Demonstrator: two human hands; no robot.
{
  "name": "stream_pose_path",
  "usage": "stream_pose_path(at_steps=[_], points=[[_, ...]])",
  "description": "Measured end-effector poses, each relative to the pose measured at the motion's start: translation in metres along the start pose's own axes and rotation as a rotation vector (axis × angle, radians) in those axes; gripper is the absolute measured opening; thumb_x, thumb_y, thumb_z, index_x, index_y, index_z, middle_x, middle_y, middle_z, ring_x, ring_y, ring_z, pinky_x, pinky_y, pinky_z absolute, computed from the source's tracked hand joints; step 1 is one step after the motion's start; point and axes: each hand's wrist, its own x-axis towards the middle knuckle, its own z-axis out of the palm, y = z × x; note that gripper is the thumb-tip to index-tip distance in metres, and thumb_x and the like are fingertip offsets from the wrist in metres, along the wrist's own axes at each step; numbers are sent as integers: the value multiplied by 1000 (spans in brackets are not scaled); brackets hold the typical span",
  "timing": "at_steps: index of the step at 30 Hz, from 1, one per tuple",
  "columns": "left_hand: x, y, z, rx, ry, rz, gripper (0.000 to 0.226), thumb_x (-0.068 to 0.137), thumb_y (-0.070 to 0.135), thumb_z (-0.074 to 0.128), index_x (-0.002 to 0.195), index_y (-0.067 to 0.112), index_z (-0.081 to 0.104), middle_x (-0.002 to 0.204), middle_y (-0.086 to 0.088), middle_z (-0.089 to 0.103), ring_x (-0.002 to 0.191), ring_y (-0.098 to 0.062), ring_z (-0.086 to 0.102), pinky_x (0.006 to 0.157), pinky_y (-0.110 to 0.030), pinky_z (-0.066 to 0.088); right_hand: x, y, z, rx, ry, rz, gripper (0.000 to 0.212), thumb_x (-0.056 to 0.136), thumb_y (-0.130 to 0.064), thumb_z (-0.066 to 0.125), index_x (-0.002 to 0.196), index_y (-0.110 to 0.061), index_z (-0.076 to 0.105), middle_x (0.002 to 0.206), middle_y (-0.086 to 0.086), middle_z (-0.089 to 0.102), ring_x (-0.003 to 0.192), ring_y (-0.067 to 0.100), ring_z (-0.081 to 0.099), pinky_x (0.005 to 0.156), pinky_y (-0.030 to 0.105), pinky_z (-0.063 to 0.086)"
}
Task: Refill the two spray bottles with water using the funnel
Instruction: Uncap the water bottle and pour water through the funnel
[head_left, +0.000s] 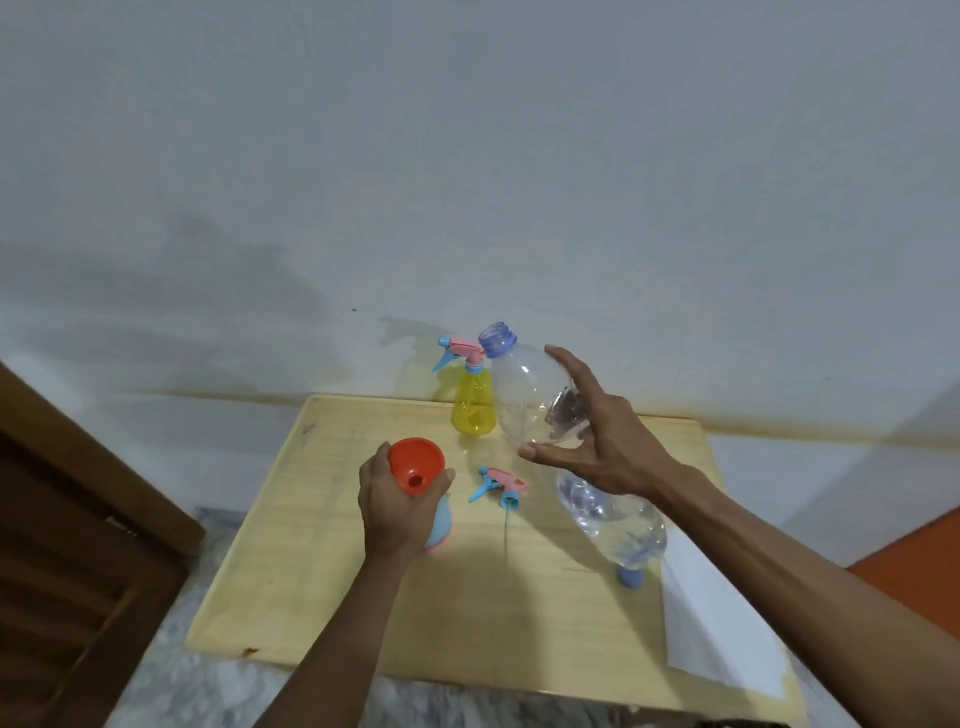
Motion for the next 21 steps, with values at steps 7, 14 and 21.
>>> stream_pose_path(at_steps=[7,14,21], points=[[7,-3,-10,20,-91,31,94,72,39,87,148,9,40,144,-9,45,130,-29,47,97,-30,37,17,1,-4,-227,-258,60,106,72,-66,78,152,-50,12,97,2,67,85,18,68,86,38,56],[14,-8,-16,44,-148,54,95,69,40,88,146,11,42,140,-7,50,124,-27,52,91,-26,39,27,4,4,-445,-491,74,105,73,-72,73,151,-52,6,98,-1,67,83,17,56,85,38,53],[17,-11,-19,55,-178,74,97,68,42,89,146,11,42,141,-8,50,123,-26,52,93,-28,41,35,7,13,-563,-581,74,109,74,-73,72,153,-51,1,99,2,69,98,27,62,85,44,54]])
